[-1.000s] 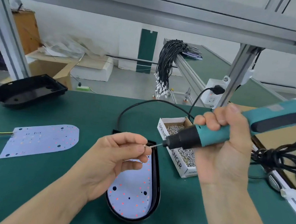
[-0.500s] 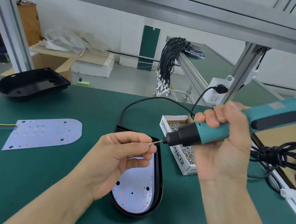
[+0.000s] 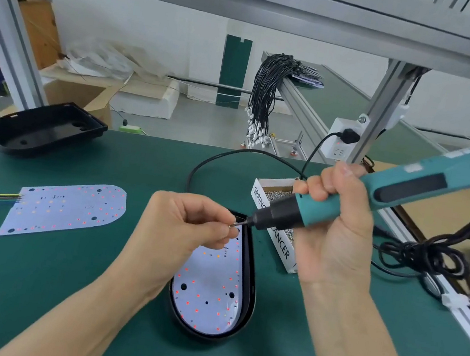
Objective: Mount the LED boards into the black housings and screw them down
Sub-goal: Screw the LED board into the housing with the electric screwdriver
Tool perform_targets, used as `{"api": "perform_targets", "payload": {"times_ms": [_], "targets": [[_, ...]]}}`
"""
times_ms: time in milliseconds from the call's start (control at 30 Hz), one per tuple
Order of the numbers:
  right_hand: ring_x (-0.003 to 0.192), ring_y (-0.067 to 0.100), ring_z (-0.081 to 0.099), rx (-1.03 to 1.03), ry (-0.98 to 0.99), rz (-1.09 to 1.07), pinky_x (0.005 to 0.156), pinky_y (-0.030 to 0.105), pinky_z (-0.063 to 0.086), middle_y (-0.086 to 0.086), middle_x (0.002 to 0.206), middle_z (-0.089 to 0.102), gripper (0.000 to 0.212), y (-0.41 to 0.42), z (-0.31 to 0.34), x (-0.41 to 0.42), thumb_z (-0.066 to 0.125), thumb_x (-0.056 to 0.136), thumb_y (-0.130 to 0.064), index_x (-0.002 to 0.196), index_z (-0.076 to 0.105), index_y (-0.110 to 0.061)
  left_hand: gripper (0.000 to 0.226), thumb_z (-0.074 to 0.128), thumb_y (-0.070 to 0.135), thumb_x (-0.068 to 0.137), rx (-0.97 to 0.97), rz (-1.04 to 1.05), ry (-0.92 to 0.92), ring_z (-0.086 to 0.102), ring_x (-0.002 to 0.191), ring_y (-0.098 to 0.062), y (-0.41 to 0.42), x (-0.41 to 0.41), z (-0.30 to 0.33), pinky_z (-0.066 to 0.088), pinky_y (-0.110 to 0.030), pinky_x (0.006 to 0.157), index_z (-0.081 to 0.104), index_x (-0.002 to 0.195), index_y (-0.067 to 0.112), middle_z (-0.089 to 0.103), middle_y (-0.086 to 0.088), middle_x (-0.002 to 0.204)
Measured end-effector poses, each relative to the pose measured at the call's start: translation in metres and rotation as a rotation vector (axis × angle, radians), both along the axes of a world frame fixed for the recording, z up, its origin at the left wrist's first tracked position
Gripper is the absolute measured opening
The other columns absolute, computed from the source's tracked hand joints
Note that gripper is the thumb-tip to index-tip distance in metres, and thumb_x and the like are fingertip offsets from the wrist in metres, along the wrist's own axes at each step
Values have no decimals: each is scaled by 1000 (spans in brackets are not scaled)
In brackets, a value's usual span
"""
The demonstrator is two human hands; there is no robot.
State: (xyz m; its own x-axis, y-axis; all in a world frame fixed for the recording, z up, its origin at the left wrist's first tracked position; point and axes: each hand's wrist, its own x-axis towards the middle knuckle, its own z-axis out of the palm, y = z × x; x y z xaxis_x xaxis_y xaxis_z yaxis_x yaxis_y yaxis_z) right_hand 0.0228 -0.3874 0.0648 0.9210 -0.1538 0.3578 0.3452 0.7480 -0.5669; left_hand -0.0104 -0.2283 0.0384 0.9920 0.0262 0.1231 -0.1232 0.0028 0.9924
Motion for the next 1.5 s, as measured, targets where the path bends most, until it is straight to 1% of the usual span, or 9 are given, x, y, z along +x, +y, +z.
{"api": "perform_targets", "payload": {"times_ms": [333,667,900,1033,1133,1233,1367,1433,1500], "targets": [[53,8,45,68,18,-32,64,24,48,-8,59,44,24,-1,-11,2,59,80,-9,62,53,-24,28,66,-10,80,-24,34,69,72,71,-12,-4,1,-4,58,-26,66,66,97,11,75,-9,74],[53,8,46,51,9,-27,64,24,47,-8,60,45,27,-2,-15,5,56,84,-7,64,52,-24,21,70,-9,78,64,34,48,70,67,-13,-3,5,-7,57,-24,66,70,85,11,74,-6,71],[53,7,45,85,38,-28,67,25,46,-8,60,44,23,-5,-15,7,60,81,-9,65,50,-22,25,71,-5,75,60,7,60,70,70,-21,-4,6,-5,57,-23,62,70,88,17,75,-4,74],[54,7,45,79,24,-26,66,25,47,-8,61,45,21,-6,-12,7,64,75,-12,66,49,-22,36,72,-7,73,74,-23,87,67,61,-13,-6,5,-4,54,-20,57,69,97,21,76,4,83],[53,7,45,63,16,-41,65,25,46,-8,61,45,26,-10,-12,9,63,79,-9,60,52,-24,49,81,16,60,144,66,62,63,64,-9,-2,4,-8,49,-21,61,67,104,33,71,19,99],[53,7,45,48,7,-56,65,24,46,-9,61,45,30,-14,-15,12,59,83,-8,58,54,-26,60,70,40,55,264,365,66,54,78,-1,14,9,-14,42,-24,70,57,113,34,59,20,111],[53,8,46,0,43,-97,67,25,47,-7,61,45,35,-15,-30,17,56,87,-4,59,52,-25,99,81,54,59,318,262,473,53,110,-19,21,16,-25,41,-34,86,37,140,20,52,4,124],[53,8,46,-34,78,-120,66,25,47,-7,60,44,36,-15,-37,21,56,88,-2,59,49,-23,78,85,44,61,265,146,567,66,96,-21,15,22,-30,50,-32,75,55,125,12,68,-2,111],[52,9,46,-62,102,-141,65,24,47,-7,58,44,38,-15,-43,24,56,87,-1,58,47,-24,37,83,23,68,213,95,579,71,69,-19,14,29,-34,52,-29,64,70,99,7,76,-7,87]]}}
